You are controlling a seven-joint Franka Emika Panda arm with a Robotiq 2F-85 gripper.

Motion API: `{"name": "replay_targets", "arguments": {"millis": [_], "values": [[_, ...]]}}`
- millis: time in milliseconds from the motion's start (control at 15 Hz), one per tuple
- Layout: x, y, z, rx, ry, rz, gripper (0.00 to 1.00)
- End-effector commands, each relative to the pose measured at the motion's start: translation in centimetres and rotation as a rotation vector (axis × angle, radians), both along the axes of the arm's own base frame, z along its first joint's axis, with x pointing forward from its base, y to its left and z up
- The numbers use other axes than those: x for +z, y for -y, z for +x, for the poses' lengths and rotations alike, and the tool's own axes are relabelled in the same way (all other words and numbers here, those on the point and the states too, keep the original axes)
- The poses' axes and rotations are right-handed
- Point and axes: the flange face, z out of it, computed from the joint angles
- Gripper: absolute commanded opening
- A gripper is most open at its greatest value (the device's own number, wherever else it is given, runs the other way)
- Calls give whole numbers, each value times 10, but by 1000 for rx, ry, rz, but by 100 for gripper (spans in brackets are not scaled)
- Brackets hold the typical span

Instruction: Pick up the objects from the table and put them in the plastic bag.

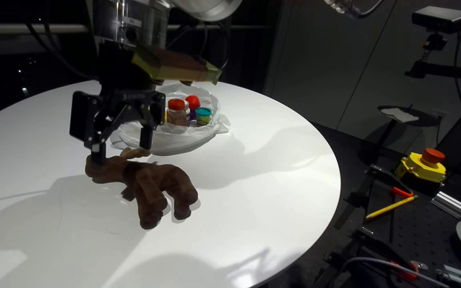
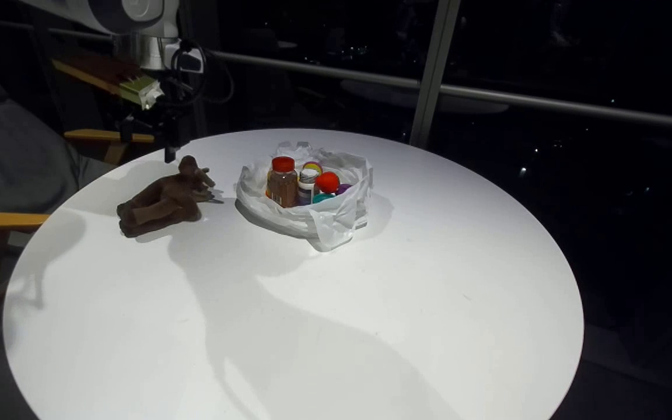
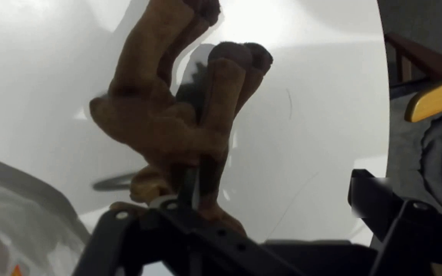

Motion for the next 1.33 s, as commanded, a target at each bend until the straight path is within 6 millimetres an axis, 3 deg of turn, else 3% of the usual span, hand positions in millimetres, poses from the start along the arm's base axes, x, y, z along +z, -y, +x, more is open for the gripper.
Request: {"name": "replay_targets", "arguments": {"millis": [0,467,867,933,1000,1267], "values": [[-12,-11,-21,110,100,-32,100],[-53,-8,-50,313,280,-240,100],[-69,-1,-46,335,462,-320,100],[-72,0,-45,334,477,-328,90],[-76,1,-45,333,481,-332,74],[-84,5,-52,331,414,-327,38]]}}
